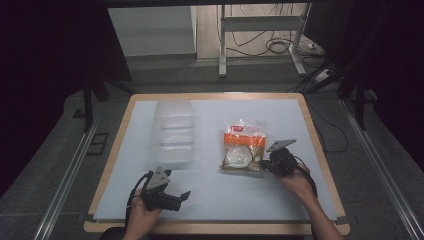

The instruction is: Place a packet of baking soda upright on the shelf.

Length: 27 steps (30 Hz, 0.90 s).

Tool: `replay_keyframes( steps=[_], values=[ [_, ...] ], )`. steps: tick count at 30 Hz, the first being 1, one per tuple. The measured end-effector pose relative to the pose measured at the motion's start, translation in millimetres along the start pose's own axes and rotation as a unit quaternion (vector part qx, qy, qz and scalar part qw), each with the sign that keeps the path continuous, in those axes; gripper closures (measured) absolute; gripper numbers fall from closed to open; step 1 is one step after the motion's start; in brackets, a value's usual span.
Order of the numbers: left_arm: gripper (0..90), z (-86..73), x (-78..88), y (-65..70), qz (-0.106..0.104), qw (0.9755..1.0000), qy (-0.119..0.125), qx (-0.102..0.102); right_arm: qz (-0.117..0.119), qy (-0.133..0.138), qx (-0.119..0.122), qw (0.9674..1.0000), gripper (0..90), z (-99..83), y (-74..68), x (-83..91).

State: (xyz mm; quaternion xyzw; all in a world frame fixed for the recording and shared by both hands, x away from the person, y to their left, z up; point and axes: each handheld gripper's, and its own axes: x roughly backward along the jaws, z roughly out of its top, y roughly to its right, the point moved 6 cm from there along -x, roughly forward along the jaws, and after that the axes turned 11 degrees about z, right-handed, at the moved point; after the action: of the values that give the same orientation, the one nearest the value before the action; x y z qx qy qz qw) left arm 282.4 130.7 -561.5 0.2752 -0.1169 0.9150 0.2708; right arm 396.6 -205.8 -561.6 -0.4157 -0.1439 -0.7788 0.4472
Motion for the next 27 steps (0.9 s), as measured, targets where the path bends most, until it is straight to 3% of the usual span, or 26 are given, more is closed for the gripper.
replay_keyframes(
  steps=[4, 6, 16, 23, 25, 27],
  values=[
    [1.2, 0.0, -0.2, 0.3, 0.000, 1.0000, -0.001, -0.001, 0.015, 0.000, 0.003, 0.9999, 89.5, -1.9, -7.5, -0.8],
    [1.3, 0.0, -0.4, 0.3, 0.001, 1.0000, -0.002, -0.002, 0.034, -0.004, 0.011, 0.9994, 89.5, -3.1, -16.0, -2.0],
    [1.3, -0.5, -1.4, 0.9, 0.002, 1.0000, -0.005, -0.003, 0.068, -0.018, 0.038, 0.9968, 89.5, -2.1, -39.9, -8.8],
    [1.2, -0.8, -2.1, 0.7, 0.003, 1.0000, -0.007, -0.004, 0.107, -0.022, 0.050, 0.9928, 89.4, 1.5, -58.0, -17.0],
    [1.2, -0.9, -2.4, 0.8, 0.004, 1.0000, -0.008, -0.004, 0.132, -0.023, 0.057, 0.9894, 89.4, 5.0, -74.6, -25.7],
    [1.2, -0.9, -2.4, 1.0, 0.004, 1.0000, -0.008, -0.005, 0.097, -0.037, 0.070, 0.9922, 89.3, 8.8, -81.5, -26.8]
  ],
)
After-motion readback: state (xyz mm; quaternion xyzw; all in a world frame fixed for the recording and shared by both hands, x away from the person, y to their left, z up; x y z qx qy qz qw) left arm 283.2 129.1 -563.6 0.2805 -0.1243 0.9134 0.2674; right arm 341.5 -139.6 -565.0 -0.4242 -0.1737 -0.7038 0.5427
